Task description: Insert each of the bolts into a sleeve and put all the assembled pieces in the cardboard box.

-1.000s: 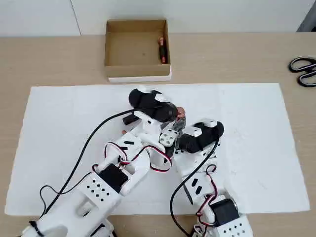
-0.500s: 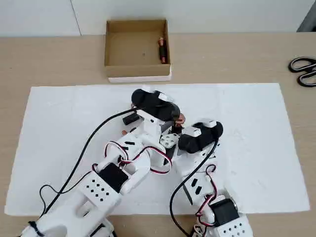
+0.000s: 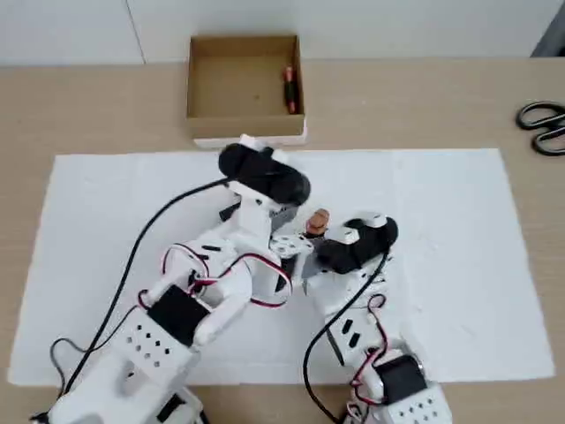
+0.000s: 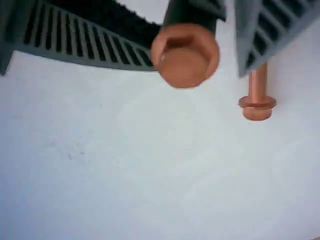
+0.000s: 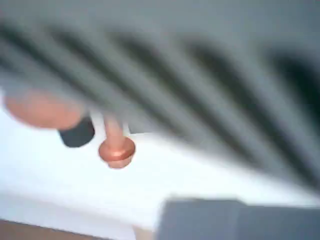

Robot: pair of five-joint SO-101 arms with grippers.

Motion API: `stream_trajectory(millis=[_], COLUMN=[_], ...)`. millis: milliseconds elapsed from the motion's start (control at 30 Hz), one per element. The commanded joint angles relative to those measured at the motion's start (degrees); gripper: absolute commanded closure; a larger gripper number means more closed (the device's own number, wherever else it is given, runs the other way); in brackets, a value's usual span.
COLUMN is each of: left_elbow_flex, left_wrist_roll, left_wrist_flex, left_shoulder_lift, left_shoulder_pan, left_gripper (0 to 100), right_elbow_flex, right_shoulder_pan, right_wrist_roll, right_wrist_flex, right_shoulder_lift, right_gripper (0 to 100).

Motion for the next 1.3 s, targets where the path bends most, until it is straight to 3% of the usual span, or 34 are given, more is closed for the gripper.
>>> stream_trajectory(millis=[0,133,333,567,767,1033,1267], left_elbow_flex=[-5.58,-10.51,-18.95,-20.35,-19.21,-19.38,-19.12], left_wrist_roll=[-0.53,-0.53,-4.22,-4.57,-4.4,-4.4,-4.4], left_wrist_flex=[4.57,9.67,16.0,23.21,33.23,35.25,35.43], left_shoulder_lift=[-1.58,-1.58,-1.41,-1.41,-1.58,-1.58,-1.67], left_shoulder_pan=[-1.67,-6.86,-21.71,-32.88,-39.38,-44.92,-45.19], left_gripper=[72,72,72,72,72,72,72], right_elbow_flex=[0.44,0.44,0.44,-0.26,-15.74,-52.04,-85.98], right_shoulder_pan=[-0.13,-0.04,1.8,4.35,10.51,10.24,10.24], right_wrist_roll=[0.26,0.26,0.26,0.7,1.23,5.98,6.07], right_wrist_flex=[-0.31,-0.31,-0.31,-0.31,0.31,2.51,2.59], right_shoulder_lift=[-1.1,-1.1,-1.01,-1.01,1.45,35.21,70.99], right_gripper=[99.5,99.5,99.5,99.5,99.5,99.5,99.5])
